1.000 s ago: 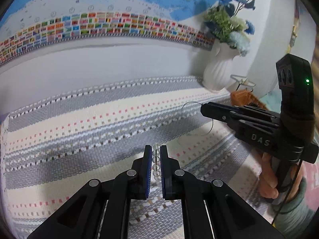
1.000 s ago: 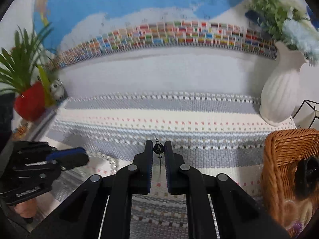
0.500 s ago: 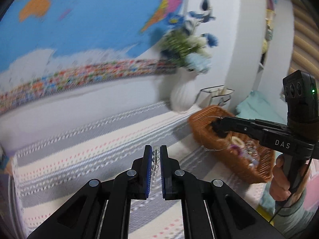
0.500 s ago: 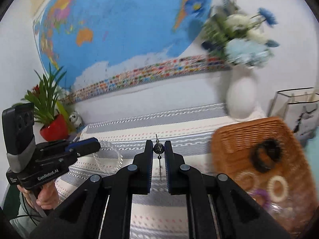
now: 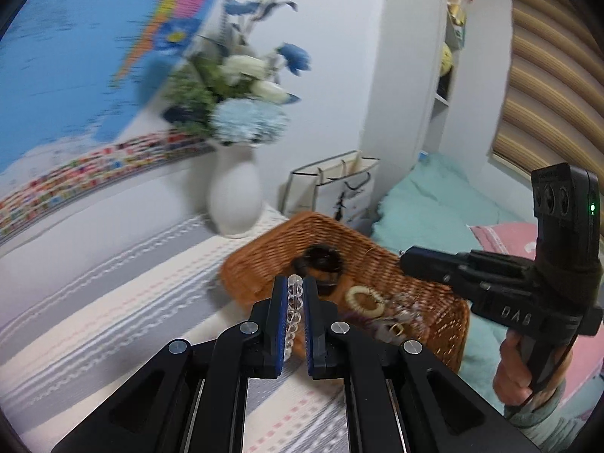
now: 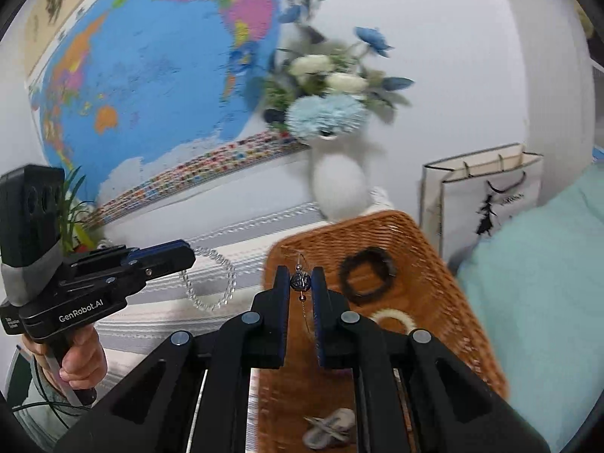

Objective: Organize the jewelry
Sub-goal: 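Carry the bead bracelet and hoop earring over the wicker basket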

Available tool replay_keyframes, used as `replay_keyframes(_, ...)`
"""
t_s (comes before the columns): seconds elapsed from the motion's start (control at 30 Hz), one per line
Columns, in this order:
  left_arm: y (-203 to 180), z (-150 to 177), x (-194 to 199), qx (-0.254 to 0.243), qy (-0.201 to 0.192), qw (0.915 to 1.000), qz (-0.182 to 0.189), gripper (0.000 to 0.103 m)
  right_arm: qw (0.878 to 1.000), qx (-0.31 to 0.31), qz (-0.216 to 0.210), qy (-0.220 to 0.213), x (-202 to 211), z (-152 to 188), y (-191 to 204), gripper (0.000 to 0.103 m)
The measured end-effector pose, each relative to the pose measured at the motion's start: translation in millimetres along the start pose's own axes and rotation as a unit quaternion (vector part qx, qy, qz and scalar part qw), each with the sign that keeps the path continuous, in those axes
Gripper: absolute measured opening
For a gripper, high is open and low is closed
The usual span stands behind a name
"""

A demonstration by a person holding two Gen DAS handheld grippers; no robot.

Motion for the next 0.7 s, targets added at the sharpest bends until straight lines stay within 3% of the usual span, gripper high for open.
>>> replay_keyframes(0.23,-25.7,-5.7,-38.6,-0.006,0.013,0.9997,0.02,0.007,0.999,-0.028,0.021,0.031,-17.6,17.8,-38.9,0.012)
replay_keyframes(0.5,-25.5,8.1,-77.8,0.002,0.045,0.9989,0.016,0.007,0.998,-0.016,0.021,0.049,-31.2,29.4,-47.9,0.012)
replay_keyframes(0.7,-24.9,16.8,-94.1,0.002,0.058,0.9983,0.008,0.008,0.997,-0.044,0.017,0.065,-37.6,37.5,-58.9,0.016)
Point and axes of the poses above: each gripper's, at about its wrist camera, not at the fingertips, and x roughly against the way its jaws point, y to its left, z to its underside, the point moved 9 cm from there along -x, roughly the way its jaws point, and after that the axes turned 1 degree about x, right-handed, at the moved point
